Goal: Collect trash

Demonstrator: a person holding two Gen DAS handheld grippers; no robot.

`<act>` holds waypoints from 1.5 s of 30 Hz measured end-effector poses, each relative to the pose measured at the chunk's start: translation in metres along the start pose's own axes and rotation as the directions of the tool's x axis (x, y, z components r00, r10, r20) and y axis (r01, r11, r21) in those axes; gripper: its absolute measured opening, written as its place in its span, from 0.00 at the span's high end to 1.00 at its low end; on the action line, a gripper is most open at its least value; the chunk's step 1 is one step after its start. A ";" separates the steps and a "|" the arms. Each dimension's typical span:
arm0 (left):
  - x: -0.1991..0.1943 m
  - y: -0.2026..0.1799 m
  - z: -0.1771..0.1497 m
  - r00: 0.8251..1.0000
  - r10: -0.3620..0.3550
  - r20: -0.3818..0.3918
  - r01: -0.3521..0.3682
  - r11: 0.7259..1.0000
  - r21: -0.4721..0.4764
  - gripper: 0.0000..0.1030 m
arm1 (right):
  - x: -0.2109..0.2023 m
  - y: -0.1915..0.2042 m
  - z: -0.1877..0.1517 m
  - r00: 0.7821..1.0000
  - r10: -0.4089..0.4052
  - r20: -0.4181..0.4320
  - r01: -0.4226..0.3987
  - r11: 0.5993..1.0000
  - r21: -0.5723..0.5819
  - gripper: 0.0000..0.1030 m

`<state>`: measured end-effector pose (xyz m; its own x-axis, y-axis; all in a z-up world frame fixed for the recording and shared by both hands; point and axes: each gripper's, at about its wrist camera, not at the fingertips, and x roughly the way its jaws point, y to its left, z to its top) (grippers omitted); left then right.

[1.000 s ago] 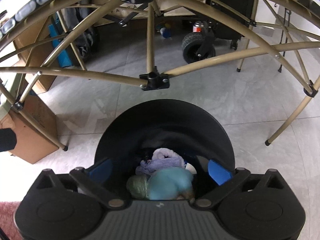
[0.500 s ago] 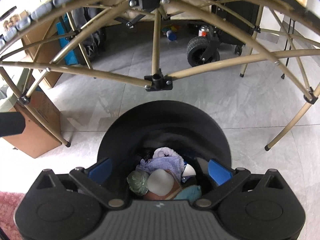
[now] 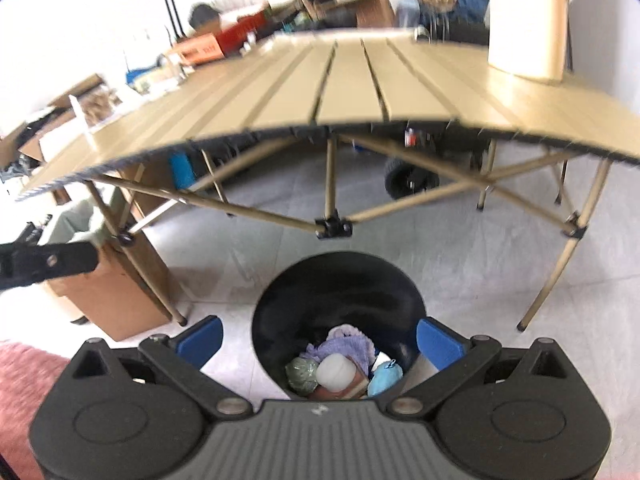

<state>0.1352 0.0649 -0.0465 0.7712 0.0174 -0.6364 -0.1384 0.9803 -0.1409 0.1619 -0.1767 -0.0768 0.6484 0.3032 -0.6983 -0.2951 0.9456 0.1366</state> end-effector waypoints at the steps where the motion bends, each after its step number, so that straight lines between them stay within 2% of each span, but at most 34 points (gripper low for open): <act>1: -0.011 0.000 -0.002 1.000 -0.011 0.019 0.011 1.000 0.004 0.00 | -0.014 0.001 -0.004 1.000 -0.001 0.019 0.001 1.000 -0.003 0.00; 5: -0.048 -0.002 -0.013 0.997 -0.043 0.064 0.041 0.998 0.039 0.00 | -0.064 0.009 -0.023 0.997 0.002 0.081 0.000 1.000 -0.025 0.00; 11: -0.095 0.002 -0.036 0.991 -0.046 0.123 0.038 0.997 0.066 0.00 | -0.124 0.010 -0.050 0.989 0.009 0.148 -0.009 1.000 0.001 0.00; 17: -0.120 0.000 -0.061 0.993 -0.036 0.117 0.021 0.992 0.127 0.00 | -0.162 0.012 -0.072 0.986 0.014 0.165 -0.014 1.000 -0.004 0.00; 24: -0.126 -0.006 -0.082 0.997 -0.049 0.065 0.036 0.982 0.185 0.00 | -0.178 0.012 -0.088 0.988 -0.008 0.154 0.007 1.000 0.012 0.00; 45: -0.127 -0.009 -0.086 0.996 -0.060 0.066 0.047 0.980 0.195 0.00 | -0.177 0.013 -0.086 0.988 -0.001 0.152 0.000 1.000 0.010 0.00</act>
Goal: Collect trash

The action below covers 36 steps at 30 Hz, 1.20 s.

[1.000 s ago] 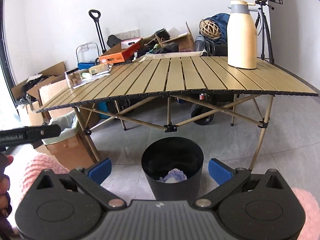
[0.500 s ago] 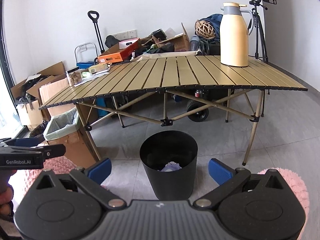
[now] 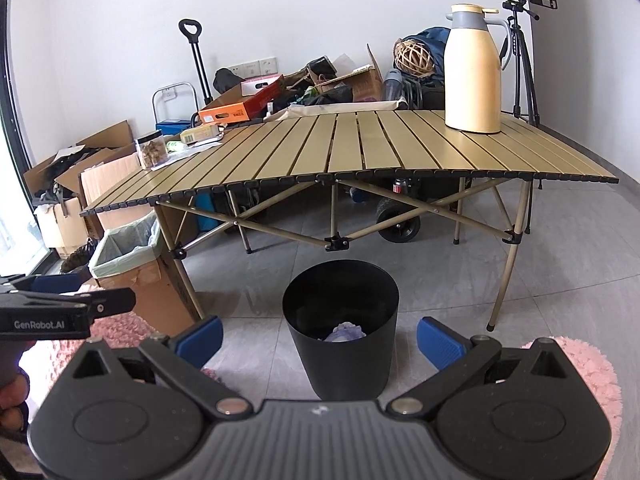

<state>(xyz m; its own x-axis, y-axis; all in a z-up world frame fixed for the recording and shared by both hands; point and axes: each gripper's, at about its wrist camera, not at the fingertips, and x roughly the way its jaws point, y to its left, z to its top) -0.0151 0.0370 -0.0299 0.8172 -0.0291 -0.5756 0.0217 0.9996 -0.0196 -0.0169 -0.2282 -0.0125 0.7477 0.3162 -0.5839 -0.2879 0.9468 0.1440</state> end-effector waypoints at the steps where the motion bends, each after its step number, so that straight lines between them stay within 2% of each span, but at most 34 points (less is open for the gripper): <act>1: 0.000 0.000 0.000 1.000 -0.001 0.001 0.001 1.000 0.000 0.00 | 0.000 0.000 0.000 1.000 0.000 0.000 0.000 1.000 0.000 0.00; 30: -0.004 -0.003 0.003 1.000 -0.011 0.026 0.011 1.000 0.004 0.00 | -0.002 0.002 0.003 1.000 -0.003 0.004 0.003 1.000 -0.007 0.00; 36: -0.003 -0.003 0.003 0.999 -0.040 0.032 0.040 0.999 0.000 0.00 | -0.002 0.003 0.003 1.000 -0.003 0.004 0.003 1.000 -0.007 0.00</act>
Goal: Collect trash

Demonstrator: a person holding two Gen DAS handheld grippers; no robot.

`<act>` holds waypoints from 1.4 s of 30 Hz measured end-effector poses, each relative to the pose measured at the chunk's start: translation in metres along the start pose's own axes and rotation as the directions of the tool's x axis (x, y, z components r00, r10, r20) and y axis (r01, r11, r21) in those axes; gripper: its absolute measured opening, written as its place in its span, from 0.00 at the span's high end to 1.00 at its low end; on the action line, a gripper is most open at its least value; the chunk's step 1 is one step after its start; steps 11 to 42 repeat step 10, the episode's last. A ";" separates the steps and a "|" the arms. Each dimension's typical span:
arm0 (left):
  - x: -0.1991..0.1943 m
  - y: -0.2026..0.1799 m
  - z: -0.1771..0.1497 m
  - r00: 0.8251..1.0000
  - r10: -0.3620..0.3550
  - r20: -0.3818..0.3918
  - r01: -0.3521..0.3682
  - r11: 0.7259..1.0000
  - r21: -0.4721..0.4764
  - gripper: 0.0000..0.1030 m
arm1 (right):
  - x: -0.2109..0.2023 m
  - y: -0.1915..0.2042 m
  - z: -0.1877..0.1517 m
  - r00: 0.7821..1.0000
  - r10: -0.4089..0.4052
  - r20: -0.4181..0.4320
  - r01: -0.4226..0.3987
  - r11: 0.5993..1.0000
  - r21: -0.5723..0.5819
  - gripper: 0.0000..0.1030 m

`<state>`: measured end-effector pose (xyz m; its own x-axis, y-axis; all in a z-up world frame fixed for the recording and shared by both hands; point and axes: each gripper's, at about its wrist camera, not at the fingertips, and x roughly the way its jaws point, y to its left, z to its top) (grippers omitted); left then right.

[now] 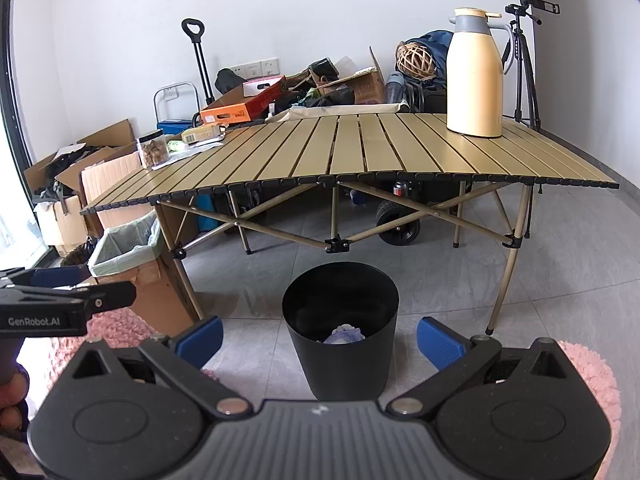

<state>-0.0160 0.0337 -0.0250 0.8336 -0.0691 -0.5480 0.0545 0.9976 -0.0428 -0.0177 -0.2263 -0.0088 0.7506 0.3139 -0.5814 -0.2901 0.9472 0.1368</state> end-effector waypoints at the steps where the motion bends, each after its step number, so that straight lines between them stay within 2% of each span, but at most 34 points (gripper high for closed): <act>1: 0.000 0.000 0.000 1.000 -0.003 0.000 0.003 1.000 -0.001 0.00 | 0.000 0.000 0.000 1.000 0.000 0.000 0.000 1.000 0.000 0.00; 10: 0.007 0.005 0.004 1.000 0.005 -0.006 -0.006 0.999 -0.032 0.00 | 0.003 0.000 0.000 1.000 0.002 0.006 -0.002 1.000 -0.009 0.00; 42: 0.007 0.005 0.004 1.000 0.005 -0.006 -0.006 0.999 -0.032 0.00 | 0.003 0.000 0.000 1.000 0.002 0.006 -0.002 1.000 -0.009 0.00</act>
